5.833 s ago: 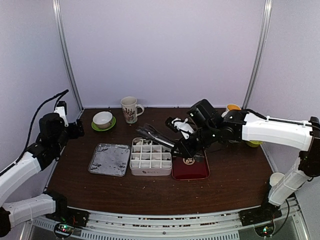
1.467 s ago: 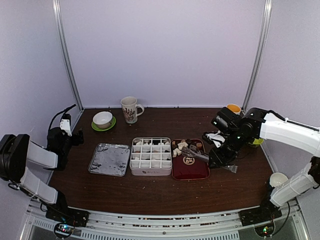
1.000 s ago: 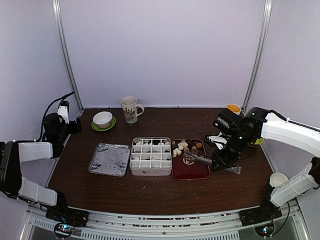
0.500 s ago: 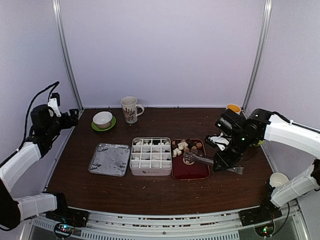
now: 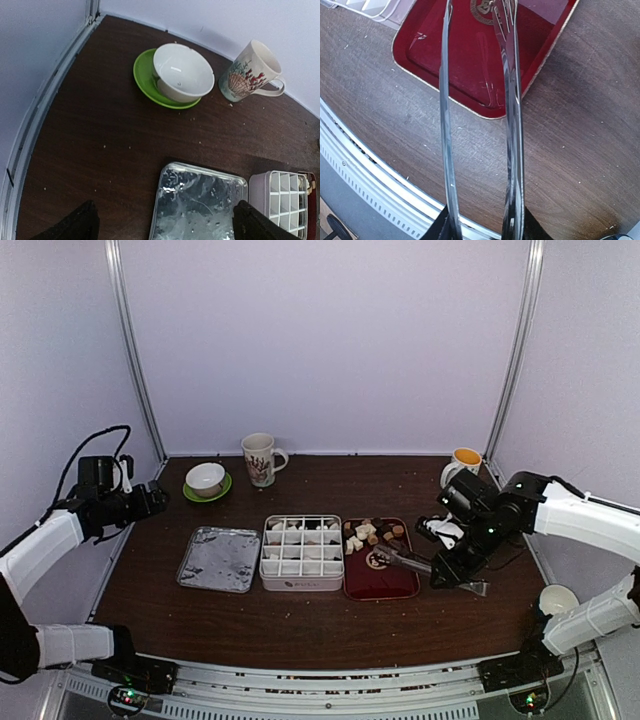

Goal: Pack the chocolate
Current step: Pick up the packing box from the center of the board.

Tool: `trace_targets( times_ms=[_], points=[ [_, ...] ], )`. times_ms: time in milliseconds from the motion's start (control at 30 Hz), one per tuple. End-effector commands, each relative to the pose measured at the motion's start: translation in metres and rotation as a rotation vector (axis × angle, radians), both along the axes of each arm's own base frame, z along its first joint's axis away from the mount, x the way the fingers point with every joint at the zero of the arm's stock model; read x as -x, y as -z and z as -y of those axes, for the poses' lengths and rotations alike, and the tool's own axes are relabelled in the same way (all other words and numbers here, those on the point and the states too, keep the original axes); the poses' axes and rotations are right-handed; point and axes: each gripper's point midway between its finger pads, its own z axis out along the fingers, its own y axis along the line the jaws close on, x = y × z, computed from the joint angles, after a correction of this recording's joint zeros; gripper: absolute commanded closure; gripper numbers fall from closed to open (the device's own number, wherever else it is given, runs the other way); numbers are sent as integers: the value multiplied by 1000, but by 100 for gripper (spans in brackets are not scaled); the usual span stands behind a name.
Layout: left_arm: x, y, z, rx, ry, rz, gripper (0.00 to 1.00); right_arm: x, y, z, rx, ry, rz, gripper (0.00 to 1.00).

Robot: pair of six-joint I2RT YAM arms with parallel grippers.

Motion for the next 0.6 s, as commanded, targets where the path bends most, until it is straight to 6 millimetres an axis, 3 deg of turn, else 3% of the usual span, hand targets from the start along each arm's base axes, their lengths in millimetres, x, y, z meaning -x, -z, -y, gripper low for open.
trace_targets(
  times_ms=[0, 133, 233, 400, 567],
  points=[
    [7, -4, 17, 61, 56, -35, 3, -17, -8, 8, -9, 63, 87, 63],
    [16, -10, 10, 68, 2, -78, 2, -31, -20, 9, -22, 86, 129, 63],
    [22, -12, -1, 51, -66, -91, 2, -49, -43, 6, -56, 116, 202, 63],
    [27, -5, -8, 8, -87, -41, 2, -76, -65, -1, -97, 158, 313, 63],
    [27, -9, 15, 46, 41, -46, 2, -87, -71, -8, -100, 154, 329, 63]
  ],
)
